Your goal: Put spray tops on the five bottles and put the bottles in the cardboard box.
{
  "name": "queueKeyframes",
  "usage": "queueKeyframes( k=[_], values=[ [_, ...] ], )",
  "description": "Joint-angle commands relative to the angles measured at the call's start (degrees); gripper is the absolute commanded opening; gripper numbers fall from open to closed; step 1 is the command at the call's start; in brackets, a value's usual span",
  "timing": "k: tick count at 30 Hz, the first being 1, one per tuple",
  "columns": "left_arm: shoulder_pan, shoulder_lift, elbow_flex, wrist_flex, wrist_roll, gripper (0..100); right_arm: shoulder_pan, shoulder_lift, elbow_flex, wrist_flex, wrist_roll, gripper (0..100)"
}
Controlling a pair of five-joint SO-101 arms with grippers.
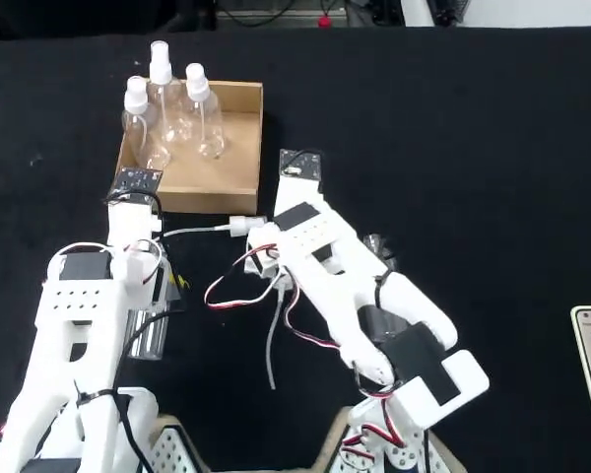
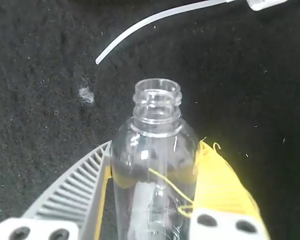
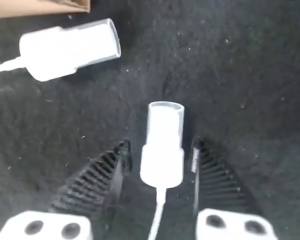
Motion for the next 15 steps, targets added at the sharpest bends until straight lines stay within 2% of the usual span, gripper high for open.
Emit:
queueKeyframes(
  k=[1,9,14,15],
  values=[
    [0.0,-1.3,-0.6,-0.7,0.4,16,1.1,3.1,-4.4,0.4,-0.6,20.3],
    [0.0,-1.3,-0.4,-0.7,0.4,16,1.1,8.0,-7.6,0.9,-0.4,19.4],
    [0.0,-1.3,-0.6,-0.7,0.4,16,1.3,5.3,-7.8,3.7,0.2,0.5],
    [0.0,-1.3,-0.6,-0.7,0.4,16,1.4,4.3,-7.7,3.8,1.6,1.8]
  ],
)
